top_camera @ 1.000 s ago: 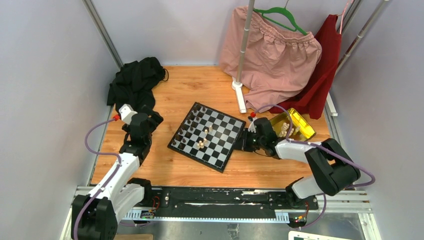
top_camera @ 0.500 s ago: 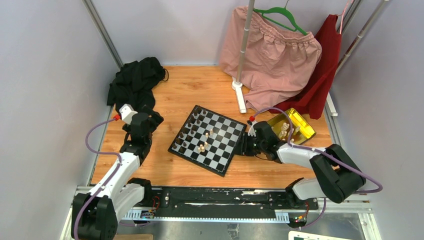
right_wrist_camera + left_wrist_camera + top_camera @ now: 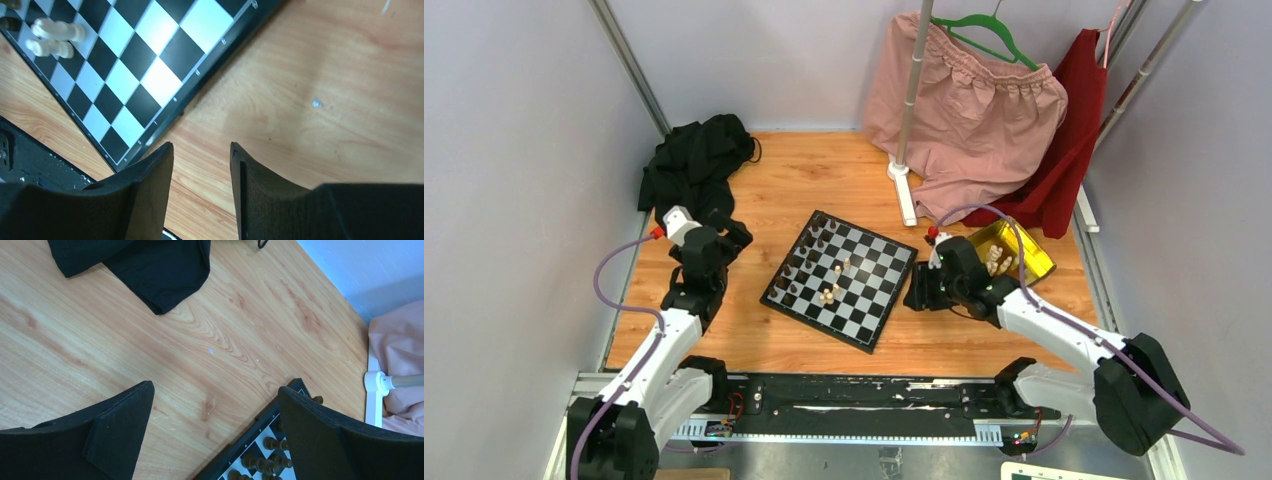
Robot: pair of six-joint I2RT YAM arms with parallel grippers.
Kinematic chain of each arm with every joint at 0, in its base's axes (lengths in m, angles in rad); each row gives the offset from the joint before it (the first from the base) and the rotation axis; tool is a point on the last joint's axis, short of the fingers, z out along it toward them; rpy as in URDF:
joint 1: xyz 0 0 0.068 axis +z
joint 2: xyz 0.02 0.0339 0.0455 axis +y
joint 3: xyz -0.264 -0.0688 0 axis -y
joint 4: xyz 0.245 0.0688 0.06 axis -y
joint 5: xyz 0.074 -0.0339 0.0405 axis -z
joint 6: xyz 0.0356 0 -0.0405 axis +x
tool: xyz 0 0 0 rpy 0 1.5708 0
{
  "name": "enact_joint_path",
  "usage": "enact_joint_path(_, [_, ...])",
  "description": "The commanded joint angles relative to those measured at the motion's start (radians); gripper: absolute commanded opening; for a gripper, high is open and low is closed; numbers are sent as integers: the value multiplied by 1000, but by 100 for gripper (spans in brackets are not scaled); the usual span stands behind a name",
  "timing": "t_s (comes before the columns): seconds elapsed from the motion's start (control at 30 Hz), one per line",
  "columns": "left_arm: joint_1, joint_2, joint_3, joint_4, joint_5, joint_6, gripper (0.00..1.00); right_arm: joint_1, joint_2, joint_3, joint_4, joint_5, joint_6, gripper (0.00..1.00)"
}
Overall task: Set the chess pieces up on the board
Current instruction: Move the chessboard to the center of the board.
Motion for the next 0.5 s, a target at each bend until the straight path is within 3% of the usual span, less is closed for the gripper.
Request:
enact_joint_path(0.0, [7, -17, 31, 9, 34, 54, 100, 29, 8, 137, -166, 87, -117, 49])
enact_joint_path(0.3, [7, 4, 39, -8, 66, 116, 100, 134, 304, 467, -176, 150, -288, 49])
enact_joint_path(0.47, [7, 2, 34, -17, 71, 130, 100, 187, 441, 602, -221, 263, -346, 49])
